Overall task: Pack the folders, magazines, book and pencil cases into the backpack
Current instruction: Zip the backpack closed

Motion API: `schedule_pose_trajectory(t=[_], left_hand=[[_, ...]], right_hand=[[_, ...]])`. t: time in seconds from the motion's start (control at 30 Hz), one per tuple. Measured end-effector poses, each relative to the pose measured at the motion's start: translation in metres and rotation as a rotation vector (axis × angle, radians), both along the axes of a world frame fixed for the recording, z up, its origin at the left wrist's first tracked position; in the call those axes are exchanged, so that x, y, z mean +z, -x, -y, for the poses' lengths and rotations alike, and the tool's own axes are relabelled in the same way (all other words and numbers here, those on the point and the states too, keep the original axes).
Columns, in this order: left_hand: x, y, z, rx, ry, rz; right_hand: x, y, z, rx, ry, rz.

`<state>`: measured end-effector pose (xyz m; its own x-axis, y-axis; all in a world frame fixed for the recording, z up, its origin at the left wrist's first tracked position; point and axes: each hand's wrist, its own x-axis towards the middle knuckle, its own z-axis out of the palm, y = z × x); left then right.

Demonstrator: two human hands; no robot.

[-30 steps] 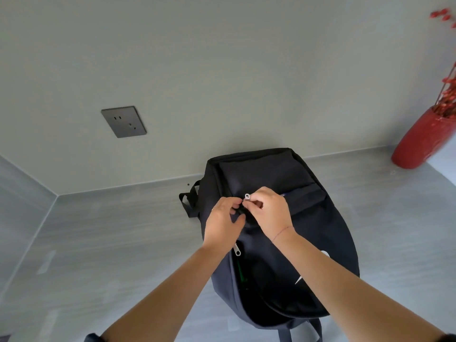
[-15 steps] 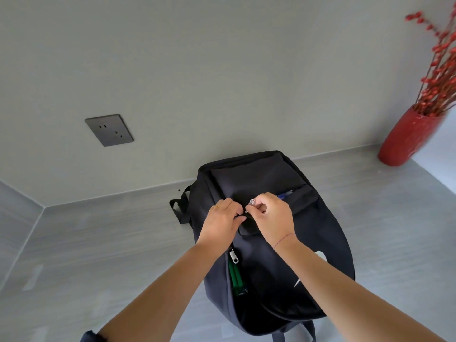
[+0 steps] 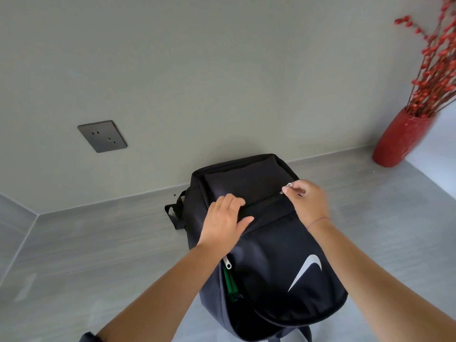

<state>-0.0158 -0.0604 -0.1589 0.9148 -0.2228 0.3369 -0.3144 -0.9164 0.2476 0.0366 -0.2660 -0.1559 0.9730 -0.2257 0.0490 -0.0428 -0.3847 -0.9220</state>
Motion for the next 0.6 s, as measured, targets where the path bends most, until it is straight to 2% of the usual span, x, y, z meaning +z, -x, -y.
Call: schedule_pose_trajectory(t=[0.13,0.27,0.37,0.47,0.53,0.6], left_hand=[[0.005,-0.018,0.039,-0.024,-0.111,0.023],[0.000,-0.024,0.048,-0.038,-0.069,0.017],[-0.005,-0.022,0.039,-0.095,-0.048,0.045],[-0.006,-0.023,0.038,-0.136,-0.044,0.041],[-0.004,-0.024,0.040,-0.131,-0.001,-0.017],[-0.001,-0.023,0.035,-0.054,0.111,-0.111]], right_hand=[[-0.003,0.004,0.006,0.003,0.043,0.054],[-0.007,-0.009,0.020,-0.055,0.185,0.054],[-0.013,-0.031,0.045,-0.171,0.188,-0.082],[-0.024,-0.047,0.061,-0.137,0.215,-0.218],[-0.027,-0.050,0.059,-0.133,0.253,-0.281],[-0.023,-0.046,0.050,-0.189,0.347,-0.253]])
